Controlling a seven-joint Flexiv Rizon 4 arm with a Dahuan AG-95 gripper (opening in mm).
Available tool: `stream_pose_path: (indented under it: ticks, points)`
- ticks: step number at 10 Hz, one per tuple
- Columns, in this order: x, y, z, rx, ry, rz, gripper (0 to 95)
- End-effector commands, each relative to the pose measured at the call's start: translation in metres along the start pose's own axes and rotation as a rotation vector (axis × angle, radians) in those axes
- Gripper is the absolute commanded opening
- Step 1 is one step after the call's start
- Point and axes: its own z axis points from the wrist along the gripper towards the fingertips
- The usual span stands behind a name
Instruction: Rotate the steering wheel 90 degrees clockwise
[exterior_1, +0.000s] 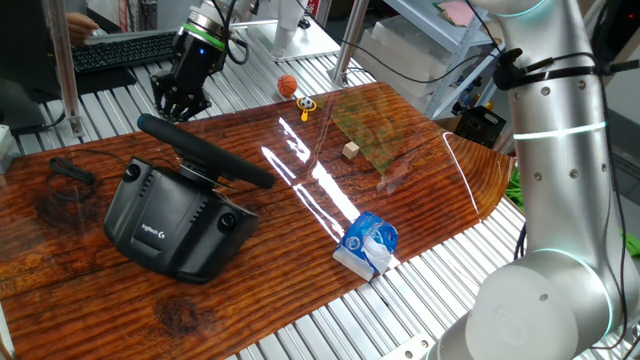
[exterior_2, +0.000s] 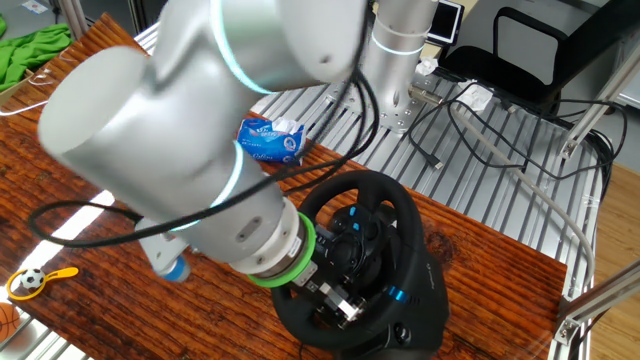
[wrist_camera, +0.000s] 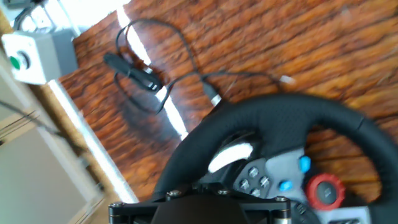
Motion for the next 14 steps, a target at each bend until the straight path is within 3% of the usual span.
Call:
stream_pose_path:
  ticks: [1,6,7,9,10,13,14]
  points:
    - [-0.004,-0.010,0.001,0.026,-0.040,-0.017,0.0]
    - [-0.008,-0.023,0.005,0.058,-0.089,-0.041,0.0]
    - [-0.008,-0.025,0.004,0.095,-0.109,-0.057,0.0]
    - [-0.009,-0.026,0.001,0.114,-0.118,-0.064,0.0]
    - [-0.009,-0.026,0.001,0.111,-0.115,-0.062,0.0]
    - [-0.009,-0.025,0.001,0.040,-0.067,-0.020,0.0]
    - [-0.008,-0.025,0.001,0.033,-0.050,-0.017,0.0]
